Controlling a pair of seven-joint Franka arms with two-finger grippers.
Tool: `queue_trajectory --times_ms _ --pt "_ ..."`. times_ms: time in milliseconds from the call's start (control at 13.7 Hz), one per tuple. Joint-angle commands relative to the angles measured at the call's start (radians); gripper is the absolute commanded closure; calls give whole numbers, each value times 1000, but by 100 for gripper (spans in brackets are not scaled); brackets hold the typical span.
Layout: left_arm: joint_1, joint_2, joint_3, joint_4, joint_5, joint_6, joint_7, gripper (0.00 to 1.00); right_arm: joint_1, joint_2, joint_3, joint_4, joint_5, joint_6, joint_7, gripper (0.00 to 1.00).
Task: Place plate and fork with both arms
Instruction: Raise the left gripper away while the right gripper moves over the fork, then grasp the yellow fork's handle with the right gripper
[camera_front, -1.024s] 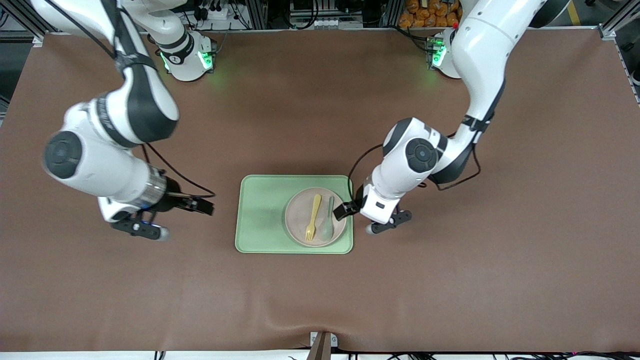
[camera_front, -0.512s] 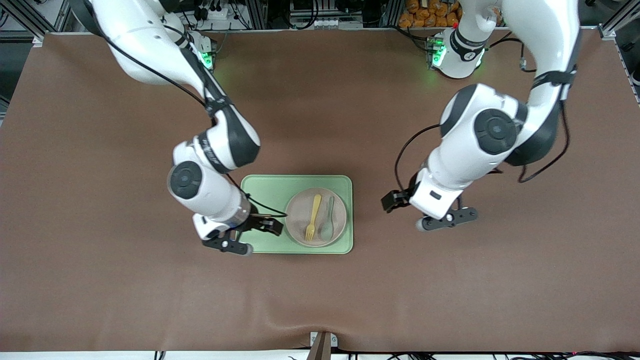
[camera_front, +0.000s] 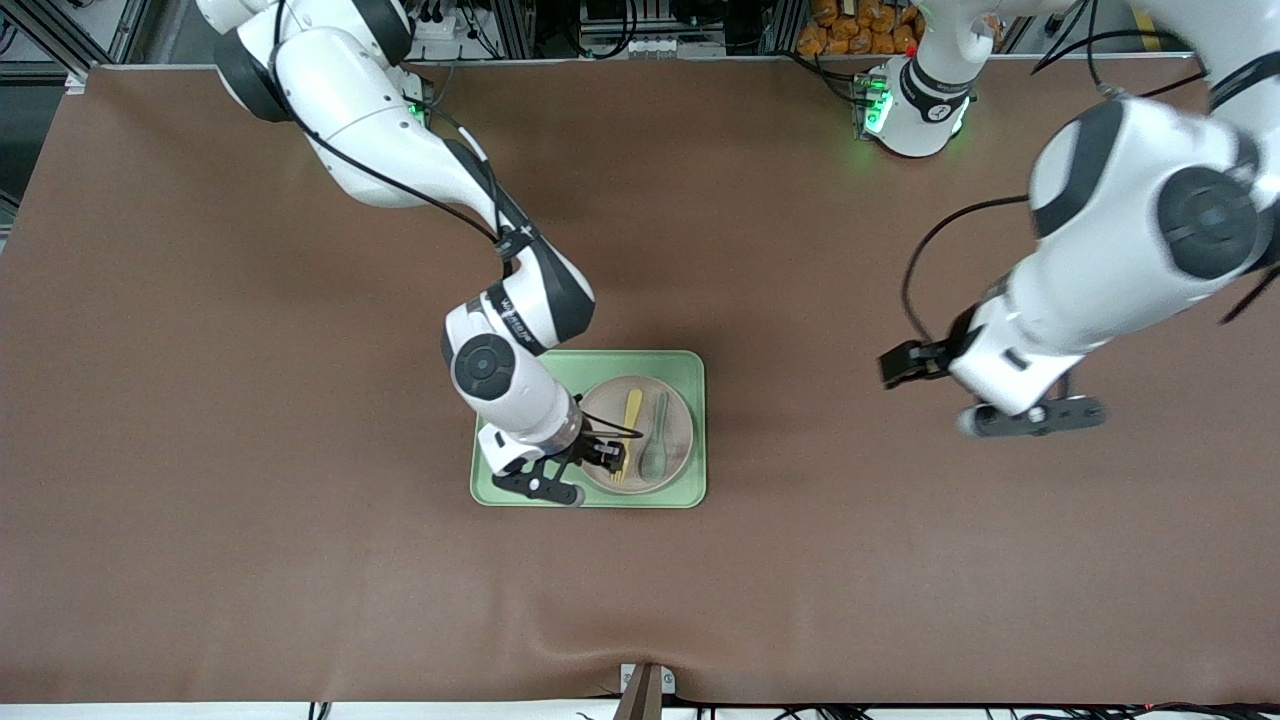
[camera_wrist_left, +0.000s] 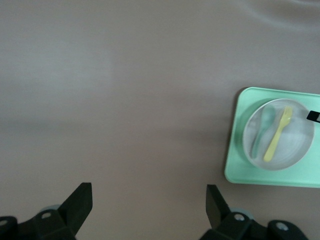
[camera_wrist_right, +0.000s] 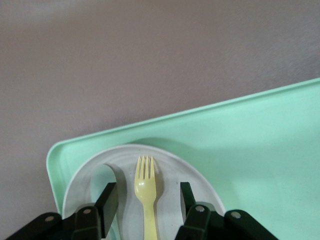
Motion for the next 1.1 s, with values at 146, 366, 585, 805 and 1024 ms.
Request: queue_trajectory --times_ms 146,366,585,805,1024 --pt "110 -165 -9 -20 18 -130 153 0 50 59 -27 56 -60 -53 24 41" --pt "122 -262 61 -48 2 -172 293 0 54 59 -27 54 -62 -54 25 42" --pt "46 -323 205 -69 -1 -258 368 0 76 59 -27 48 -63 -68 56 45" --pt "25 -374 225 -129 2 -257 347 0 93 55 -27 48 -63 -137 56 46" --pt "28 -360 216 -120 12 -252 348 0 94 49 -27 48 -55 -183 61 50"
